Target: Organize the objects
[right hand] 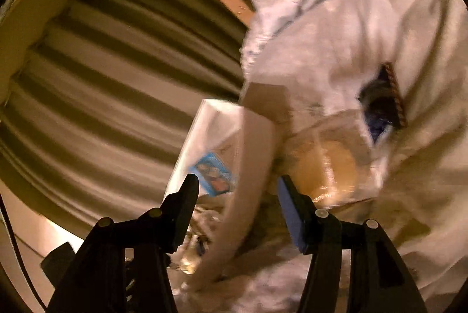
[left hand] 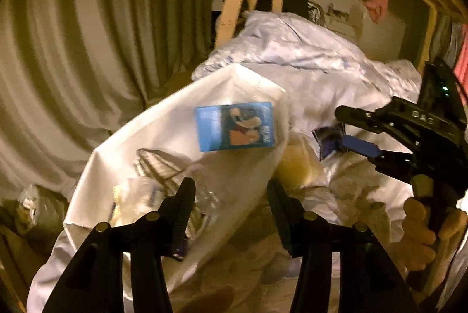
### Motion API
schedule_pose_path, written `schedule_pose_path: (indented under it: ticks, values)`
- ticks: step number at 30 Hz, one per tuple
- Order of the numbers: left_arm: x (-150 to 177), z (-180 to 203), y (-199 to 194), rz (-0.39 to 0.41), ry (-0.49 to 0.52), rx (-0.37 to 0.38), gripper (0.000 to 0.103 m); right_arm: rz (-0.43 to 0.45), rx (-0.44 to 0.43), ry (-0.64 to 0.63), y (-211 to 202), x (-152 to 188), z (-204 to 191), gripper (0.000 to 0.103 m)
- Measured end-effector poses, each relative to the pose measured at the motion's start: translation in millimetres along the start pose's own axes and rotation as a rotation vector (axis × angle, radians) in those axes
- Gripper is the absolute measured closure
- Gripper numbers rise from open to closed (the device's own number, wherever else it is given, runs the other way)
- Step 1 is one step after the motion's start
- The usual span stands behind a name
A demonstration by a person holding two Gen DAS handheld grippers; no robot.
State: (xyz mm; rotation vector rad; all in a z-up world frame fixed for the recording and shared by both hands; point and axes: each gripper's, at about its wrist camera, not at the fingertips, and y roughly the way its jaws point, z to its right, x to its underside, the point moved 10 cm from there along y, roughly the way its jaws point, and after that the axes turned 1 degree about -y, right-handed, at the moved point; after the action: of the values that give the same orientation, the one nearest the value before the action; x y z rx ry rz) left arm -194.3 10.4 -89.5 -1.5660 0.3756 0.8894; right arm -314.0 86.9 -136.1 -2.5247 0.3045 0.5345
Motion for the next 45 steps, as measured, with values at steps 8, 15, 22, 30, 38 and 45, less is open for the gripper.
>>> schedule_pose_path:
  ticks: [8, 15, 22, 30, 38, 45]
  values:
    - [10, 16, 15, -0.056, 0.039, -0.016, 0.054, -0.033, 0.144, 0.031, 8, 0, 47, 0.046]
    - [11, 6, 13, -0.050, -0.001, -0.002, 0.054, 0.074, 0.314, 0.045, 28, -1, 95, 0.046]
    - [12, -27, -2, -0.012, -0.046, -0.040, 0.054, 0.058, 0.310, -0.027, 61, -10, 83, 0.039]
    - [20, -88, -30, 0.046, -0.165, -0.101, 0.054, -0.029, 0.543, -0.255, 112, 8, 92, 0.012]
    - [38, -110, -36, 0.058, -0.194, -0.049, 0.054, -0.095, 0.605, -0.270, 116, 21, 113, 0.008]
    - [46, -101, -24, 0.049, -0.205, 0.066, 0.054, -0.143, 0.641, -0.321, 118, 31, 118, 0.007]
